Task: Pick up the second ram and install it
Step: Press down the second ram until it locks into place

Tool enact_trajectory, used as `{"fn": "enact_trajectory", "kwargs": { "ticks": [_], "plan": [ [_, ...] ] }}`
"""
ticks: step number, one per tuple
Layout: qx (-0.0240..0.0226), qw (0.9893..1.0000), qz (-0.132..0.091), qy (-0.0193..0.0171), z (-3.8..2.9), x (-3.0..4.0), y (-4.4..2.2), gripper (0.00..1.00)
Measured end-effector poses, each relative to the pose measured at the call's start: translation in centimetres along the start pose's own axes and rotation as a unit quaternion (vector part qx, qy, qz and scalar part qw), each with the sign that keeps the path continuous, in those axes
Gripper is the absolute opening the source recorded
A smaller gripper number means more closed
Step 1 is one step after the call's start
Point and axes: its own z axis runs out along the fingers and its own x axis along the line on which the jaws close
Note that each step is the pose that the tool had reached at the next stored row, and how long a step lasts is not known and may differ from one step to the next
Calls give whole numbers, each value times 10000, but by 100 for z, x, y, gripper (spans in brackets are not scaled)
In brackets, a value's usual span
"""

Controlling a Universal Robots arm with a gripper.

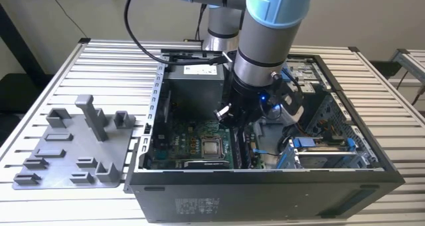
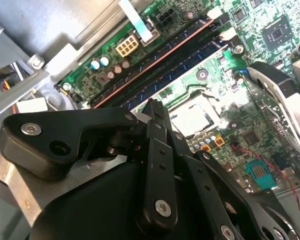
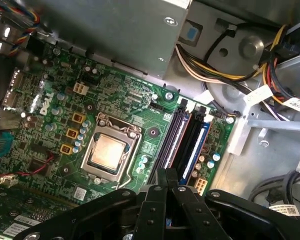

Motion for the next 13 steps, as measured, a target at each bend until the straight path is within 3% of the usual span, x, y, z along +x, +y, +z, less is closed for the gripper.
{"fn": "enact_trajectory", "kwargs": {
  "ticks": [7, 11, 13],
  "plan": [
    [-62, 9997, -246, -39, 0, 0, 0, 11],
    [-6, 9990, -397, -184, 1, 0, 0, 11],
    [5, 9987, -462, -211, 2, 2, 1, 11]
  ]
}}
